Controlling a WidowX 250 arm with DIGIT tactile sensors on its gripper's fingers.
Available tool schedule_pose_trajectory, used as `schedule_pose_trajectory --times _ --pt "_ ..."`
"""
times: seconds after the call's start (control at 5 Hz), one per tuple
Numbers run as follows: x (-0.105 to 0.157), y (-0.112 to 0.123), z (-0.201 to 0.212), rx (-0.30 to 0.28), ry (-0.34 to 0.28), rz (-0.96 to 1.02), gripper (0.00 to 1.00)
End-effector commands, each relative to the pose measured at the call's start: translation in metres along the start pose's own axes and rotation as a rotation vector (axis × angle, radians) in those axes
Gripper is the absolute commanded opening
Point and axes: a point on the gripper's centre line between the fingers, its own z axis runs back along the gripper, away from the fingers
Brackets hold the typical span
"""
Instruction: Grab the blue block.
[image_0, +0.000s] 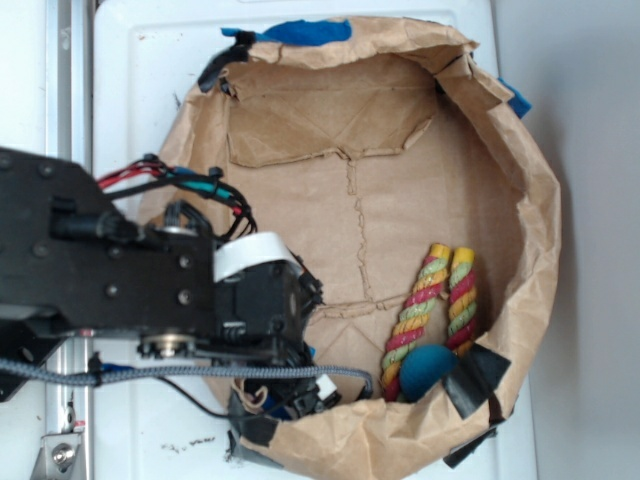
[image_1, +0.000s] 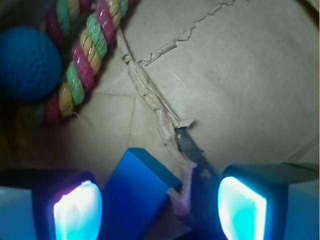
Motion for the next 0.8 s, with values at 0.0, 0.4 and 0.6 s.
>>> schedule_pose_trajectory --times 0.0,0.4,0.6 --pt "-0.004 -0.003 0.003 -0.024 -0.012 -0.017 1.0" --pt "-0.001 -0.012 -0.001 -0.014 -0.068 0.183 1.0" --pt "0.001 -0.015 -0.006 0.033 -0.013 0.271 1.0"
